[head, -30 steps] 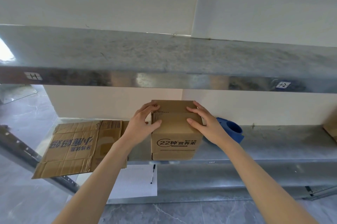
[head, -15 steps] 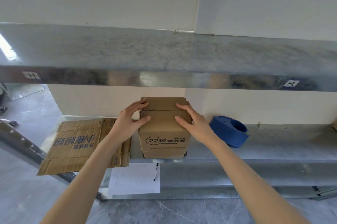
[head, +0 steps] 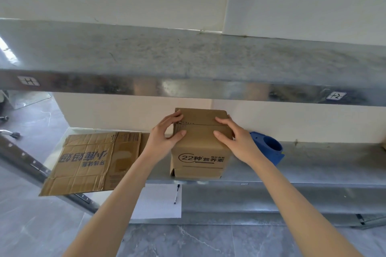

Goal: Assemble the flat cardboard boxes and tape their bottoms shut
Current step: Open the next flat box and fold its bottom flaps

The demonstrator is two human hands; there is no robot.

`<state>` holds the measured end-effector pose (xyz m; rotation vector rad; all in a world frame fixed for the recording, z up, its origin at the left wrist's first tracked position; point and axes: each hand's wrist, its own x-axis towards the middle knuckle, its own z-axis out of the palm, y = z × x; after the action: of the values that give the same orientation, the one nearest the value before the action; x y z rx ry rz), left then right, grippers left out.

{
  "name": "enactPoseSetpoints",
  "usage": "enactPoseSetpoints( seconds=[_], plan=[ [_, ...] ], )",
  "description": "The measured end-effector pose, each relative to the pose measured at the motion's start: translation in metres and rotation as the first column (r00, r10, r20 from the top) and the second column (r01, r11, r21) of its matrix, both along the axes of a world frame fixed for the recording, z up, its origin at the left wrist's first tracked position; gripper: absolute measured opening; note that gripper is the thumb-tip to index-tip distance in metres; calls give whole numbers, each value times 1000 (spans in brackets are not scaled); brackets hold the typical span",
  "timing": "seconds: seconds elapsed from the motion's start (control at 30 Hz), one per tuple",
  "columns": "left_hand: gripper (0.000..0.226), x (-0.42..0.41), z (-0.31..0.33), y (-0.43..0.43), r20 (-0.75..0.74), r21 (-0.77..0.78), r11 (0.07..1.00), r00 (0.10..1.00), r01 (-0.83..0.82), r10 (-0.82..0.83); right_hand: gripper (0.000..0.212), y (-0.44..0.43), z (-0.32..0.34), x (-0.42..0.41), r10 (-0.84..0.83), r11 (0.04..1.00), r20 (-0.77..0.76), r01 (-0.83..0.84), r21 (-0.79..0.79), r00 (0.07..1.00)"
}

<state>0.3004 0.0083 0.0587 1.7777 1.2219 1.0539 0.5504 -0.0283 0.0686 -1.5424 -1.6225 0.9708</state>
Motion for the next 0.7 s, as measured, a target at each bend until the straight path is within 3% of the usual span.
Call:
enactPoseSetpoints(
  seconds=[0.47,0.7],
  plan=[
    [46,-48,12,9,-119,-4,998,991,-68,68,46,12,-4,-46,64,998,-32,-63,9,997],
    [43,-38,16,7,-187,85,994,979,-64,79,45,6,-3,-36,61,998,-83,-59,30,995]
  ],
)
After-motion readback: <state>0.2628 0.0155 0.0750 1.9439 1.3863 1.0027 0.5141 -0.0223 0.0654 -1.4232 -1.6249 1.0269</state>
